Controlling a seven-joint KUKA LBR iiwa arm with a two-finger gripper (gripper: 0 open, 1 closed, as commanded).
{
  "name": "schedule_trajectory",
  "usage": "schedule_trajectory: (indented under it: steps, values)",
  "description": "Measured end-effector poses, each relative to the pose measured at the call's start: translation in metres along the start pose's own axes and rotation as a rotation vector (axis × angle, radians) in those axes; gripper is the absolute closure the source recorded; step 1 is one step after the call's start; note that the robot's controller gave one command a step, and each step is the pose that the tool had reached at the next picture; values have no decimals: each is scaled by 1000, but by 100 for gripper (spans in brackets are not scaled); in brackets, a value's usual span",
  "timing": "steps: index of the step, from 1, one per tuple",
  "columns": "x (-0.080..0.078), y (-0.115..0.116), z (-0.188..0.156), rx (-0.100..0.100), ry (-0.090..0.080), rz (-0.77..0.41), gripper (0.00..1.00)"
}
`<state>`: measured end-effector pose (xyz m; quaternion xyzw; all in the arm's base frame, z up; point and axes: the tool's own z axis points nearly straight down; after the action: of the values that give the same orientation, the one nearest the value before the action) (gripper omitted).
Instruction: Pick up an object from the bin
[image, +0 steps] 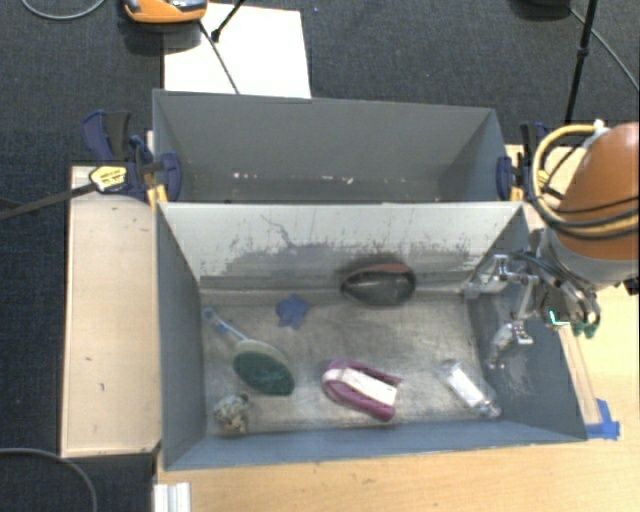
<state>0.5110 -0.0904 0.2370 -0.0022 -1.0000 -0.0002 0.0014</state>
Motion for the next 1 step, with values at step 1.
schedule_trajectory:
  steps: [1]
  values:
    - [-20,91,80,-3,0,-136,0]
